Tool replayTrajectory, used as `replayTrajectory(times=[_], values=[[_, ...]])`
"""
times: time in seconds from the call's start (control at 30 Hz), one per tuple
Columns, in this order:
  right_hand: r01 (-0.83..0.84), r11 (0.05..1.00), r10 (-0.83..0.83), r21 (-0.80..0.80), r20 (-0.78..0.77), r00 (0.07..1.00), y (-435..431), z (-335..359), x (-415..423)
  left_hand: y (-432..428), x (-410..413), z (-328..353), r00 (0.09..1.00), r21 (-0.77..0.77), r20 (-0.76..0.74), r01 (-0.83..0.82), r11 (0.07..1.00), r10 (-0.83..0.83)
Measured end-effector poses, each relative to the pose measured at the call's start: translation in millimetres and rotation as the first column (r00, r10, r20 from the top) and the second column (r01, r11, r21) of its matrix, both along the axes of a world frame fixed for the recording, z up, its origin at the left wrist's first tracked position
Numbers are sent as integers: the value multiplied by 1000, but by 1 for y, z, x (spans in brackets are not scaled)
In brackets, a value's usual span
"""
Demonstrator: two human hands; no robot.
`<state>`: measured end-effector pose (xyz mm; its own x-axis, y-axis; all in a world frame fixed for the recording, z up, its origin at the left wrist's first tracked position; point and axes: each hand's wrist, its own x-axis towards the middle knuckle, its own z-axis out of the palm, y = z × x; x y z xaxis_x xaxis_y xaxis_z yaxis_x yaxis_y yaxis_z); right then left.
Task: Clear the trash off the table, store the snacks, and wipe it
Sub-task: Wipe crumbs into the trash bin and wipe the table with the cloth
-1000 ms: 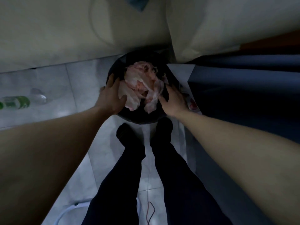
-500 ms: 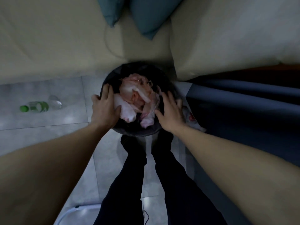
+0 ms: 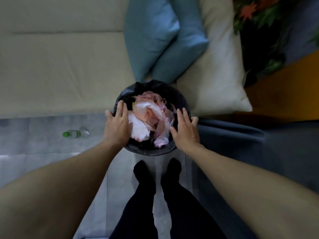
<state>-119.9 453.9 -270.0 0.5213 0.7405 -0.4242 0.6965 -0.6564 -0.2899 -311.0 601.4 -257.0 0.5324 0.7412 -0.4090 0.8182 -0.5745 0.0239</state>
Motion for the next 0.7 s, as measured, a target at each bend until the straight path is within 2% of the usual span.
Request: replayTrajectory(times=[0.1, 0.4, 0.57, 0.7], values=[[-5, 999, 4, 43, 19, 1000, 1, 41, 8, -3, 6, 43, 999, 60, 32, 38, 997, -40], [-38, 995, 29, 89, 98, 995, -12, 143, 33, -21, 27, 153, 986, 160, 162, 5, 987, -31], [-25, 995, 18, 95, 78, 997, -26, 177, 45, -30, 40, 193, 987, 231, 132, 56, 971, -88], [0, 995, -7, 96, 73, 997, -41, 197, 48, -42, 43, 213, 969, 181, 240, 22, 983, -65]])
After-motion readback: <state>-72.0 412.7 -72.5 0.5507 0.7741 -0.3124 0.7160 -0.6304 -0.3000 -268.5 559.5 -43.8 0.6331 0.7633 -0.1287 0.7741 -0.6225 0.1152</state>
